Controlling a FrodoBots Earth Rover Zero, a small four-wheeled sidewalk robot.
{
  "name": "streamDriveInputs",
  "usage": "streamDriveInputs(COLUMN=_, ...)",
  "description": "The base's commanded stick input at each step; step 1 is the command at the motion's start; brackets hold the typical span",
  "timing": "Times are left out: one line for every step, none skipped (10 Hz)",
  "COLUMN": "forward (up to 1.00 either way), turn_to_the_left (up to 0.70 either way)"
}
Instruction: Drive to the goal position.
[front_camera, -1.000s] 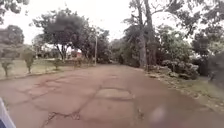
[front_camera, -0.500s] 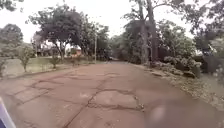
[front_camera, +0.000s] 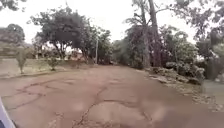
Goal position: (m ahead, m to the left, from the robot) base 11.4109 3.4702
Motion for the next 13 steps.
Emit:
streamDriveInputs(forward=0.7, turn_to_the_left=0.0)
streamDriveInputs(forward=0.7, turn_to_the_left=0.0)
streamDriveInputs(forward=0.7, turn_to_the_left=0.0)
streamDriveInputs(forward=0.7, turn_to_the_left=0.0)
streamDriveInputs(forward=0.7, turn_to_the_left=0.0)
streamDriveInputs(forward=0.7, turn_to_the_left=0.0)
streamDriveInputs(forward=0.7, turn_to_the_left=0.0)
streamDriveInputs(forward=0.7, turn_to_the_left=0.0)
streamDriveInputs(forward=0.7, turn_to_the_left=0.0)
streamDriveInputs(forward=0.7, turn_to_the_left=0.0)
streamDriveInputs(forward=0.7, turn_to_the_left=0.0)
streamDriveInputs(forward=0.7, turn_to_the_left=0.0)
streamDriveInputs(forward=0.7, turn_to_the_left=0.0)
